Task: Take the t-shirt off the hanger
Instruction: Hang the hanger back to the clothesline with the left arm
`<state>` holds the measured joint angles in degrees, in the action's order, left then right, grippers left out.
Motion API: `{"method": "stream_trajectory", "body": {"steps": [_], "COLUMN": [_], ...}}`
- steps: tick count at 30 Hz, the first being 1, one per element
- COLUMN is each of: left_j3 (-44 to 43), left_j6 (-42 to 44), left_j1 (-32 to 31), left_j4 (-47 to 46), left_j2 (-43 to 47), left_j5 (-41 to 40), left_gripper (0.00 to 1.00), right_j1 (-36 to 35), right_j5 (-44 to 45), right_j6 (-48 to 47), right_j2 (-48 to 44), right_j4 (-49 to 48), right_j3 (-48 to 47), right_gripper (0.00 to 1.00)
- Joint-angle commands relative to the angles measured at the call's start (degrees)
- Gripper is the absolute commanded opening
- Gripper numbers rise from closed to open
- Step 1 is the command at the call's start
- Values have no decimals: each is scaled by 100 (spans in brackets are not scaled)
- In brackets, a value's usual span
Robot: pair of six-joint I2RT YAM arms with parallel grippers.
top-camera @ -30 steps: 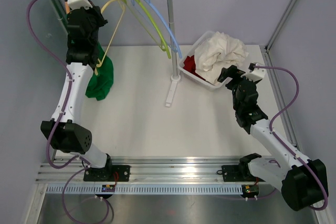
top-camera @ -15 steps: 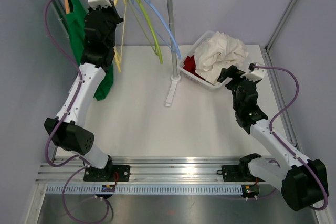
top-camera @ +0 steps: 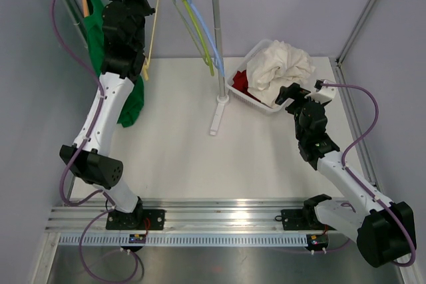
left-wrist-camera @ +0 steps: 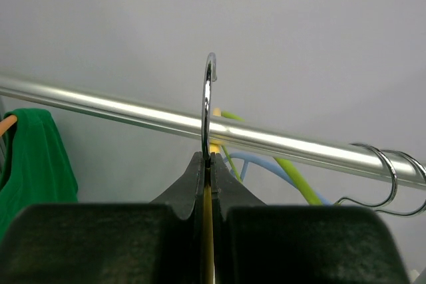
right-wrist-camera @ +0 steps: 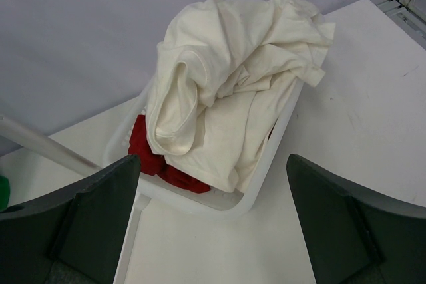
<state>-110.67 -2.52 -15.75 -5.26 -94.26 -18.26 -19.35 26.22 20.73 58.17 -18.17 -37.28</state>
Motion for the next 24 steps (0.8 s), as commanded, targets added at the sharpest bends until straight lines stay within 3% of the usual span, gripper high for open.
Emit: {"method": "stream_trajectory", "body": {"steps": [1, 13, 24], "left_j3": [-638, -1246, -782], "left_j6": [173, 393, 393], "left_j1": [-16, -121, -227], "left_j4": [-213, 7, -177], "left_j2": [-180, -892, -910], "left_j5": [235, 227, 463], "left_gripper": [0, 0, 0], "right_j1": [-16, -16, -16], "right_j5": [-46, -91, -117], "right_j6": [-69, -96, -104], "right_j2": [-34, -8, 1], "right_j4": [-257, -266, -266], "right_j3": [-16, -16, -16], "right_gripper": [100, 100, 100]}}
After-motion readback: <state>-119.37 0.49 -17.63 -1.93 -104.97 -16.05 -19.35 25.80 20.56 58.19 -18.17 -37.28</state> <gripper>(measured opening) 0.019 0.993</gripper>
